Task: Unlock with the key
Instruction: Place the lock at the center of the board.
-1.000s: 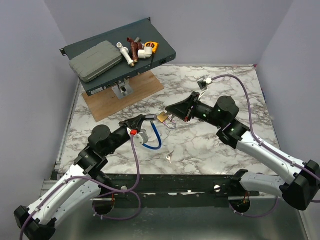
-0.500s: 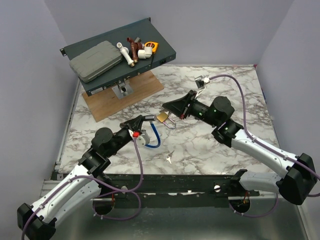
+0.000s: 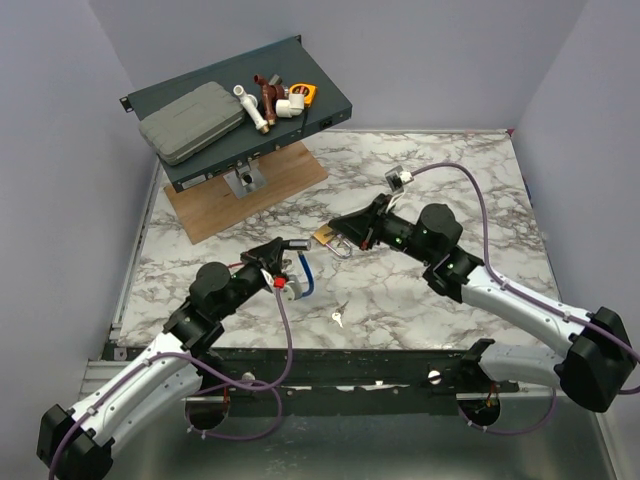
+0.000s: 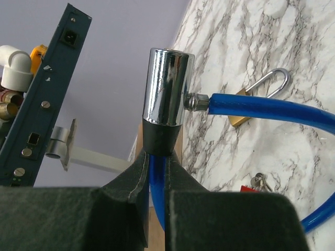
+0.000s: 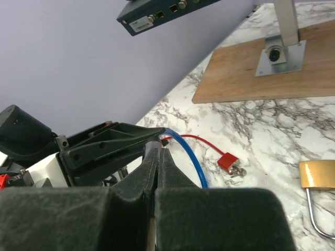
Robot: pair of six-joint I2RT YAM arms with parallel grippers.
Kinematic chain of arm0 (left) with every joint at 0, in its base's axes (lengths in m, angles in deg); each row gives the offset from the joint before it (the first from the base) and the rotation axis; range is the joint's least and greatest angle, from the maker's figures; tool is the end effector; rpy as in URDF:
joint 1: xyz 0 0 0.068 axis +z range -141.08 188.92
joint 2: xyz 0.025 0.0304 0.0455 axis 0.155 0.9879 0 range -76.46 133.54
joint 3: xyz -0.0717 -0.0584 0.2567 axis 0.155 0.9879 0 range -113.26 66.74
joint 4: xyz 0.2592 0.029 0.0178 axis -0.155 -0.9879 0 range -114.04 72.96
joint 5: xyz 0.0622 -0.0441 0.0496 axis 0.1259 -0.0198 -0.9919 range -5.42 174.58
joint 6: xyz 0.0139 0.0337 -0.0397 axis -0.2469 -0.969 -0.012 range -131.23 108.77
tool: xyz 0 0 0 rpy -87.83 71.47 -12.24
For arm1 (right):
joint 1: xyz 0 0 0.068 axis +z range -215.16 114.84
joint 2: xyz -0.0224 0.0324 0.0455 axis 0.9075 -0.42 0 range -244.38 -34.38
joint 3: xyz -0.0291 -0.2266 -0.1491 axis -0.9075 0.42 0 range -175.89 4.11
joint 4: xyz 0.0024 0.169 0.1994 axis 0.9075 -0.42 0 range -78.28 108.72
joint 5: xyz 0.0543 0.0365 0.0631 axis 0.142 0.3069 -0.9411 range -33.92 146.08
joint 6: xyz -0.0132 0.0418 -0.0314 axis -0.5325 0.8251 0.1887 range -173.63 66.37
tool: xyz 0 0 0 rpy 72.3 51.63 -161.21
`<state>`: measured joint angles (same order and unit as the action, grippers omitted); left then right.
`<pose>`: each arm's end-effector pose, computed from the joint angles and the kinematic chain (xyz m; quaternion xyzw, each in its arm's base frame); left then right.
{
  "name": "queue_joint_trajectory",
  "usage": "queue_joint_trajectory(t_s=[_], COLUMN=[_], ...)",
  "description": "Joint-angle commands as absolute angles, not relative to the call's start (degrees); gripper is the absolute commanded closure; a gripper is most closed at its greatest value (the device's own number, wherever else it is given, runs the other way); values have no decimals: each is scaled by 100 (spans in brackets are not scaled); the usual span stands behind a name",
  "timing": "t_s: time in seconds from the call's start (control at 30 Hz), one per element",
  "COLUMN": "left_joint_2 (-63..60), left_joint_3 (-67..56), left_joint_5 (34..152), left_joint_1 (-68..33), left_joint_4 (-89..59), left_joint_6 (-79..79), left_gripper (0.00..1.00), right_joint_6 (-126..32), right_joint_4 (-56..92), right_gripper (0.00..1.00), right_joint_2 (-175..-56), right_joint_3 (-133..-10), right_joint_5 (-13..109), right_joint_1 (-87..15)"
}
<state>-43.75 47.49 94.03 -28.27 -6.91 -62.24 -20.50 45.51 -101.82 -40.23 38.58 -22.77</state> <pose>0.1232 -0.1008 0.2513 0.5451 0.4812 0.0228 0.6862 0.1960 0.1935 0.3233 -0.1652 0.6649 0.5238 0.5063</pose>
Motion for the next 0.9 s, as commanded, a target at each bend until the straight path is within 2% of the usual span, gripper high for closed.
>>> queue_joint_trajectory(t_s=[0.0, 0.13, 0.23, 0.47, 0.5, 0.57, 0.67, 0.7, 0.73, 0.87], left_joint_2=[-4466, -4201, -3902, -2834, -2724, -2539, -2329, -2275, -2235, -2158], left_joint_3=[4502, 3838, 3495, 3305, 3293, 3341, 3355, 3315, 3251, 2868], left_joint_5=[9628, 9993, 10182, 10308, 10407, 10471, 10508, 10522, 10540, 10768], left_joint_1=[-2788, -2783, -2778, -2443, -2406, -2377, -2308, -2291, -2270, -2196], left_joint_4=[-1183, -2359, -3021, -3078, -3043, -2932, -2892, -2935, -3007, -3251], left_joint_6=[-6880, -6973, -6986, -6988, -7013, -7174, -7371, -7381, -7386, -7161], left_gripper=[100, 100, 100, 98, 94, 73, 49, 34, 25, 23], right_joint_6=[-2477, -2492, -2328, -2398, -2395, -2392, -2366, -2366, -2364, -2382], right_joint_4=[4213, 3478, 3358, 3487, 3503, 3498, 3542, 3557, 3560, 3579], right_gripper=[99, 99, 99, 99, 99, 99, 99, 99, 99, 99], right_joint_2=[-9795, -9717, -9762, -9814, -9816, -9796, -9735, -9708, -9671, -9595], right_joint_3=[-3891, -3930, -3861, -4020, -4027, -4012, -3946, -3925, -3907, -3861], right_joint_5=[4452, 4782, 4502, 4054, 4028, 4018, 4021, 4019, 4020, 4018], right_joint_1=[-2249, -2344, -2581, -2640, -2640, -2640, -2640, -2640, -2640, -2640])
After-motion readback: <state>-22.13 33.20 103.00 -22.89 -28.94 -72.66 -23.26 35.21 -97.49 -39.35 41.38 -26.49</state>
